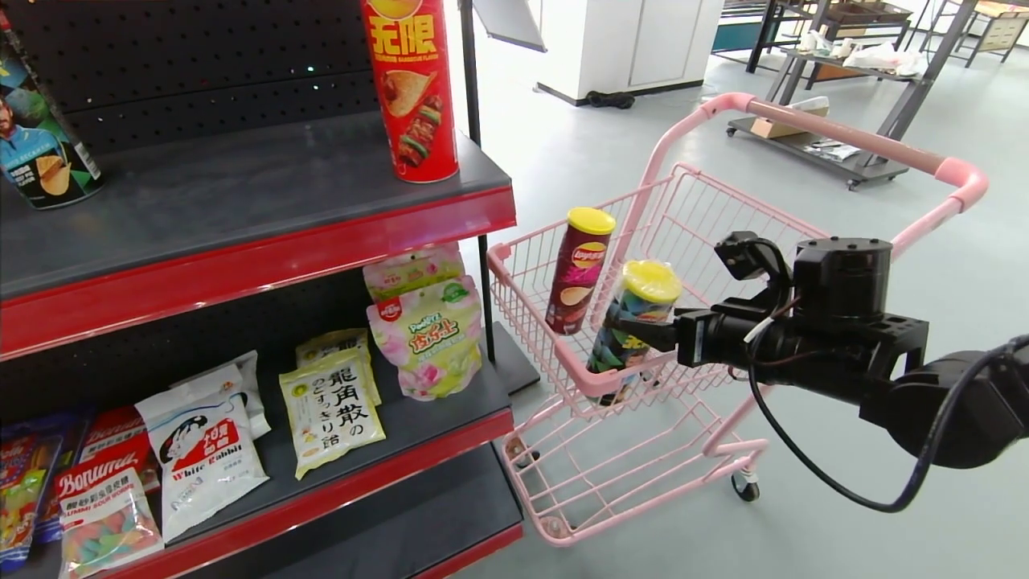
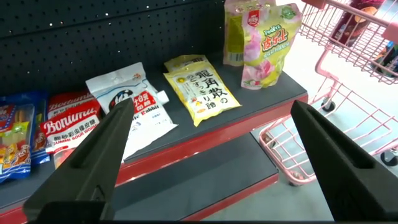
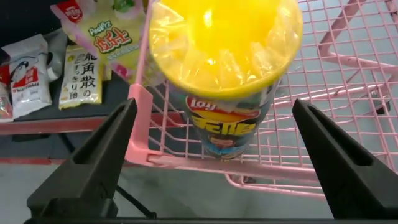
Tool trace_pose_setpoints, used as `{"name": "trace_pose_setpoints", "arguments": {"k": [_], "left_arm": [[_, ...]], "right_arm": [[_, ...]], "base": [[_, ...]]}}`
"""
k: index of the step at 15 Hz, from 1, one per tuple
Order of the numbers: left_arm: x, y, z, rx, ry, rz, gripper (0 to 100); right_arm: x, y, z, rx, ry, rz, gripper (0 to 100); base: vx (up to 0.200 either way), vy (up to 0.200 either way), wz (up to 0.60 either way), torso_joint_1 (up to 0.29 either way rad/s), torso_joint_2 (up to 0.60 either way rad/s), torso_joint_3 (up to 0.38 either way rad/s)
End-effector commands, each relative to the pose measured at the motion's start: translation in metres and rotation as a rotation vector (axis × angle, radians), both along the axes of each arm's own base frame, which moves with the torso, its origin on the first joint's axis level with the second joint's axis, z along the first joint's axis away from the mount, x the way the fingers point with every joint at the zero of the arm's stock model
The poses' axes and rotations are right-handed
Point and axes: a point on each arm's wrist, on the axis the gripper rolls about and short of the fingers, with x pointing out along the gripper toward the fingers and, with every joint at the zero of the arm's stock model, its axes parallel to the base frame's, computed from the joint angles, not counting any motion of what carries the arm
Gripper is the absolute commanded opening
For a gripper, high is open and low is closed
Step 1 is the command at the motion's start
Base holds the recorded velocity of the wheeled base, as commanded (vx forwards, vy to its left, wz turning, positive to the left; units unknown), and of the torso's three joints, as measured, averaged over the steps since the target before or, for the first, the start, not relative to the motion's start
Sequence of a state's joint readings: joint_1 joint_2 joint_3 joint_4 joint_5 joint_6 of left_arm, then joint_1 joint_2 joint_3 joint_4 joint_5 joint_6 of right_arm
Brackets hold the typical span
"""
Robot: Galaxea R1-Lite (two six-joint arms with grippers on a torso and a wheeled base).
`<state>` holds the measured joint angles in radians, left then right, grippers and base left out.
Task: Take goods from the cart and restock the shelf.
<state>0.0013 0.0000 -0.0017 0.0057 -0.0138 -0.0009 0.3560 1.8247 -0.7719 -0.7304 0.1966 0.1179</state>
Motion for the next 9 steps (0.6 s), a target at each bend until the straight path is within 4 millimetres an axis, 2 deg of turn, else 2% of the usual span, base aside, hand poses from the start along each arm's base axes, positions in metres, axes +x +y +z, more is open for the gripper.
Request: {"name": "trace_pose_setpoints", "arguments": {"k": [1, 4, 6, 9], "left_arm": [[0.000, 0.000, 0.000, -0.001, 0.002, 0.000, 100], [0.000, 0.000, 0.000, -0.001, 0.002, 0.000, 100], [0.000, 0.000, 0.000, -0.001, 0.002, 0.000, 100], [0.000, 0.000, 0.000, -0.001, 0.002, 0.000, 100]], "right_arm": [[0.009, 0.001, -0.006, -0.004, 0.011, -0.007, 100], [0.017, 0.004, -0.013, -0.008, 0.025, -0.004, 100], [0.034, 0.007, -0.027, 0.003, -0.012, -0.015, 100], [0.044, 0.006, -0.040, 0.009, -0.024, -0.022, 100]], "base": [[0.000, 0.000, 0.00, 0.000, 0.00, 0.000], [0.000, 0.000, 0.00, 0.000, 0.00, 0.000], [0.000, 0.000, 0.00, 0.000, 0.00, 0.000], [0.000, 0.000, 0.00, 0.000, 0.00, 0.000]]}}
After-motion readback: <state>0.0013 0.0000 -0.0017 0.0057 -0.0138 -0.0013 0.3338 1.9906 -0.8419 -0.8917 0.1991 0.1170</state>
